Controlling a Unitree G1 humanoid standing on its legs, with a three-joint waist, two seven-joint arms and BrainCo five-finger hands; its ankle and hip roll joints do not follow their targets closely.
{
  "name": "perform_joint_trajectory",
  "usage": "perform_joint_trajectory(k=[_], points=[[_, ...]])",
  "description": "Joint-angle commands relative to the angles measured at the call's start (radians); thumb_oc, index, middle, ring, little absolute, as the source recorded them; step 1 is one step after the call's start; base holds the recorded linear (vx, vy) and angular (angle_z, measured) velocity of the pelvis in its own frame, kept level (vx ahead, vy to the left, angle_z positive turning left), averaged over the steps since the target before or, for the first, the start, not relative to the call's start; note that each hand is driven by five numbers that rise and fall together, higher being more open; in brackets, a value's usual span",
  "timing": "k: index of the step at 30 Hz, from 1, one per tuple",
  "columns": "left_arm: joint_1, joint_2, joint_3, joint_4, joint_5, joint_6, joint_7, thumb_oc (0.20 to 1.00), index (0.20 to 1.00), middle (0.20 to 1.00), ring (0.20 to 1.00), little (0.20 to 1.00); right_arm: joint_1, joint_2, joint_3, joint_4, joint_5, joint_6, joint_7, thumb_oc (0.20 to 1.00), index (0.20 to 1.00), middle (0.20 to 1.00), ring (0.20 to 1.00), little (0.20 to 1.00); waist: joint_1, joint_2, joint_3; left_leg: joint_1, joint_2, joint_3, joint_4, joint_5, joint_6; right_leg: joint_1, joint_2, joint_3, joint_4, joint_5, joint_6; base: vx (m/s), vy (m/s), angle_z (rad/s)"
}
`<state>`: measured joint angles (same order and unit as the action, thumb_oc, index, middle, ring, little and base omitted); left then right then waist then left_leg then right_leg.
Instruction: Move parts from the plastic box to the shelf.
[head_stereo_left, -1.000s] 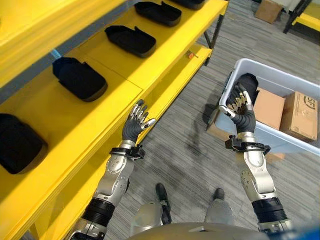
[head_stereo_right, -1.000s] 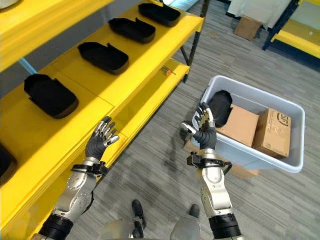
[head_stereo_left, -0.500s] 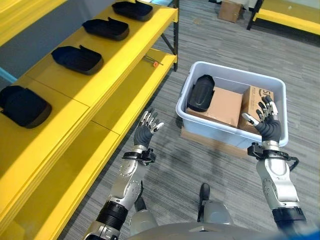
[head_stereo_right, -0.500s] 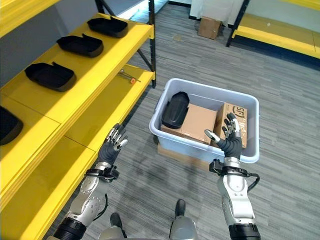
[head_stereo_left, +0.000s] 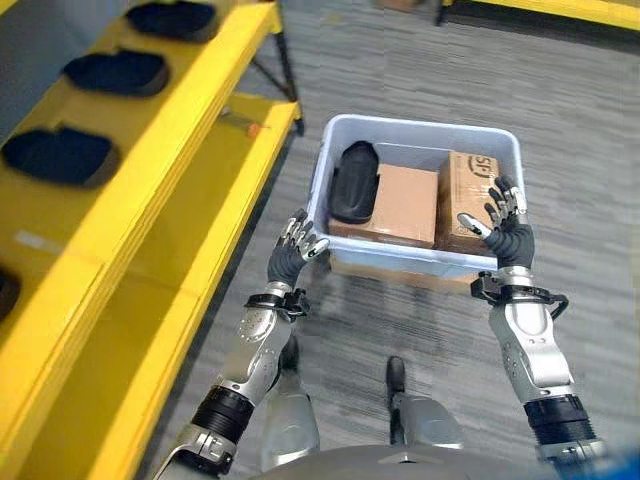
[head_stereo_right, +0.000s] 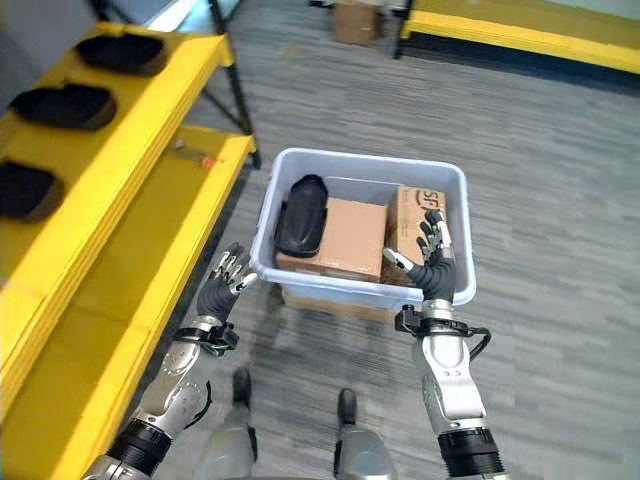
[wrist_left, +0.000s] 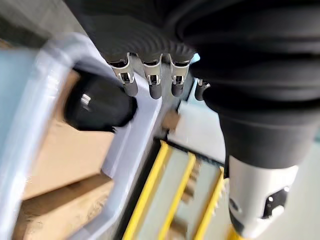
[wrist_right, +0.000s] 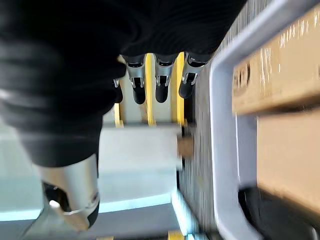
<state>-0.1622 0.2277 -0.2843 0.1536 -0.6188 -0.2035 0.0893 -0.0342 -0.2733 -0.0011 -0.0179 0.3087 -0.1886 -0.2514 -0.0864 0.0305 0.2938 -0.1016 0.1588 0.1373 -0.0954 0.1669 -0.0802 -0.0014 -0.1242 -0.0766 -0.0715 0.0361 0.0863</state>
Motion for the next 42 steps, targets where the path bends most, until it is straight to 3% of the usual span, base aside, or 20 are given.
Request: perform_joint_trajectory(k=[1,2,4,11,24,30,36,42], points=[[0.020,0.059,0.031,-0.101,0.005,-0.060,-0.002,1.000,1.000,1.000,1.000,1.000,-0.030,0.009,0.005,-0.072,-0.017,-0.033,0.012,1.000,1.000,1.000,1.000,1.000,0.054,-0.051,-0.043,-0.031,0.034,0.008,0.105,-0.073,-0.015,0.039,-0.162,-0.038,0.055,-0.011,0.098,0.09,0.307,-0.51],[0.011,0.070,0.032,-0.114,0.010,-0.061,0.003,1.000,1.000,1.000,1.000,1.000,-0.036,0.016,0.003,-0.076,-0.022,-0.030,0.008,1.000,1.000,1.000,1.000,1.000,0.055,-0.062,-0.053,-0.045,0.004,0.032,0.101,-0.085,-0.001,0.016,-0.195,-0.033,0.039,0.024,0.119,0.07,0.270,-0.33],[0.000,0.079,0.030,-0.116,0.015,-0.064,0.019,1.000,1.000,1.000,1.000,1.000,-0.039,0.023,0.004,-0.080,-0.025,-0.028,0.003,1.000,1.000,1.000,1.000,1.000,0.052,-0.072,-0.063,-0.072,-0.013,0.039,0.110,-0.096,0.006,-0.007,-0.217,-0.055,0.028,0.053,0.131,0.06,0.185,-0.06],[-0.022,0.082,0.043,-0.099,0.035,-0.062,0.057,1.000,1.000,1.000,1.000,1.000,-0.025,0.023,0.007,-0.100,-0.032,-0.022,0.002,1.000,1.000,1.000,1.000,1.000,0.048,-0.084,-0.056,-0.138,-0.028,0.037,0.139,-0.111,0.011,-0.041,-0.238,-0.101,0.001,0.118,0.146,0.03,0.030,0.09],[-0.195,0.125,0.041,-0.116,0.230,-0.116,0.169,1.000,1.000,1.000,1.000,1.000,-0.102,-0.003,0.019,-0.140,-0.074,-0.065,-0.043,1.000,1.000,1.000,1.000,1.000,0.024,-0.069,0.053,-0.223,0.012,0.052,0.134,-0.074,-0.012,-0.165,-0.203,-0.098,0.014,0.089,0.126,-0.05,-0.033,-0.04],[-0.347,0.097,0.012,0.031,0.245,-0.126,0.242,1.000,1.000,1.000,1.000,1.000,-0.147,-0.007,0.048,-0.122,-0.075,-0.072,-0.063,1.000,1.000,1.000,1.000,1.000,-0.002,-0.068,0.072,-0.230,0.019,0.073,0.127,-0.065,-0.019,-0.199,-0.196,-0.082,0.017,0.093,0.124,-0.03,0.008,-0.12],[-0.505,0.148,0.001,0.088,0.403,-0.125,0.333,1.000,1.000,1.000,1.000,1.000,-0.161,-0.021,0.064,-0.110,-0.069,-0.084,-0.055,1.000,1.000,1.000,1.000,1.000,-0.033,-0.062,0.088,-0.229,0.021,0.094,0.111,-0.056,-0.025,-0.225,-0.194,-0.063,0.012,0.099,0.128,-0.02,0.023,-0.12],[-0.659,0.132,-0.041,0.281,0.369,-0.122,0.392,1.000,1.000,1.000,1.000,1.000,-0.177,-0.030,0.076,-0.106,-0.050,-0.104,-0.054,1.000,1.000,1.000,1.000,1.000,-0.074,-0.062,0.085,-0.247,0.024,0.107,0.099,-0.045,-0.030,-0.259,-0.187,-0.049,0.001,0.113,0.132,-0.02,0.024,-0.12]])
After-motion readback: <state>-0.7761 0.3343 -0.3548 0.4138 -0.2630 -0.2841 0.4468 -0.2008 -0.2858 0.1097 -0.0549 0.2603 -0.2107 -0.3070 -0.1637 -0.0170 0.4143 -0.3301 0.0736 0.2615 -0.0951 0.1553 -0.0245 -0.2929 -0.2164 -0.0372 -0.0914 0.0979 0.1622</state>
